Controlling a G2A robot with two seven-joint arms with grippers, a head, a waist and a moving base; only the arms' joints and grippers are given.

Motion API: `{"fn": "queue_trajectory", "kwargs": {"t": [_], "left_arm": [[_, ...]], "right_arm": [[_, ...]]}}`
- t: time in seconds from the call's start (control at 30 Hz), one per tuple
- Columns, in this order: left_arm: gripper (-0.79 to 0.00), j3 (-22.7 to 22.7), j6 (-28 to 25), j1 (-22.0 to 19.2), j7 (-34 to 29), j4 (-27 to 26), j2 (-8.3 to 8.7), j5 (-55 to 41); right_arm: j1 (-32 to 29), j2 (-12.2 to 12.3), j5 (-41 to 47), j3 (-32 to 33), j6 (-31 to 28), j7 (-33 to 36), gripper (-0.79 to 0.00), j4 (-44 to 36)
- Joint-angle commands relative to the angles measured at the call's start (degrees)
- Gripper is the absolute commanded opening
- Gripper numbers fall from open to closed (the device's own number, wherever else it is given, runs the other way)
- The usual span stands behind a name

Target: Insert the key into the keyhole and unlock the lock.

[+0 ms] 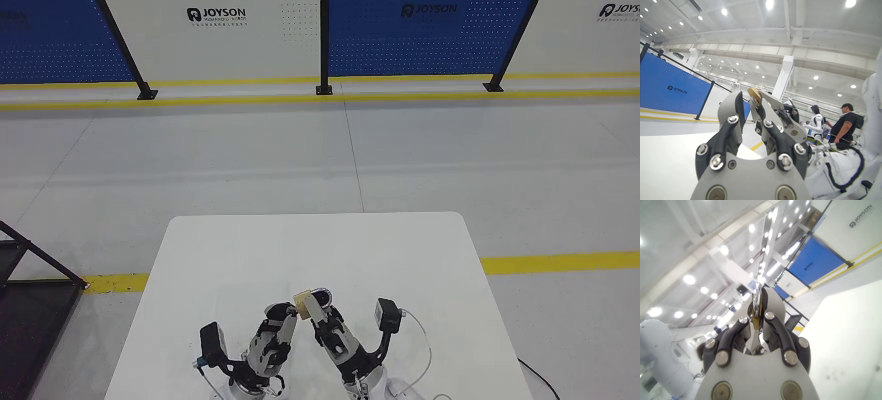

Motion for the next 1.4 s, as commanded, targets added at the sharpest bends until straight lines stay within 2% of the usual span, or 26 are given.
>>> {"fn": "queue_trajectory", "kwargs": {"t": [0.0, 0.13, 0.2, 0.27, 0.4, 0.67, 0.77, 0.8, 0.83, 1.0, 1.37], "left_arm": [[-0.576, -0.4, -1.6, 0.3, -1.6, -0.5, 0.26, -2.1], [-0.619, -1.6, -7.0, 1.4, -7.0, -1.6, 1.07, -7.3], [-0.671, -2.4, -10.5, 2.1, -10.5, -2.4, 1.57, -11.0], [-0.674, -3.4, -13.4, 2.8, -13.7, -2.9, 2.14, -14.2], [-0.662, -2.0, -13.4, 4.0, -18.7, -5.2, 3.94, -20.3], [-0.650, -0.4, -13.4, 3.6, -33.1, -8.3, 8.99, -36.8], [-0.603, -0.7, -13.4, 3.0, -37.1, -8.6, 10.35, -41.4], [-0.539, -0.7, -13.4, 2.9, -38.1, -8.6, 10.70, -42.6], [-0.517, -0.8, -13.4, 2.7, -39.0, -8.7, 11.01, -43.6], [-0.511, -0.7, -13.4, 2.3, -42.0, -8.9, 12.20, -47.0], [-0.591, 0.5, -13.4, 1.8, -44.8, -9.3, 13.78, -48.7]], "right_arm": [[-0.2, 0.0, -0.2, 0.2, -0.1, 0.0, -0.785, -0.1], [-0.7, 0.1, -1.0, 0.6, -0.6, 0.0, -0.785, -0.3], [-0.9, 0.2, -1.4, 0.8, -1.0, -0.1, -0.785, -0.4], [-1.2, 0.2, -2.0, 1.1, -1.2, -0.3, -0.785, -0.4], [-1.3, 0.3, -2.0, 1.7, -1.5, -0.3, -0.785, -0.3], [-1.6, 0.3, -2.0, 2.1, -1.5, 0.7, -0.785, -0.3], [-1.6, 0.3, -2.2, 2.0, -1.4, 1.1, -0.785, -0.4], [-1.6, 0.3, -2.3, 1.9, -1.7, 1.7, -0.785, -0.4], [-1.6, 0.3, -2.1, 1.9, -2.0, 2.1, -0.785, -0.3], [-1.8, 0.4, -1.7, 2.2, -2.2, 2.8, -0.785, -0.5], [-1.9, 0.4, -1.0, 2.4, -2.0, 3.4, -0.785, -0.6]]}}
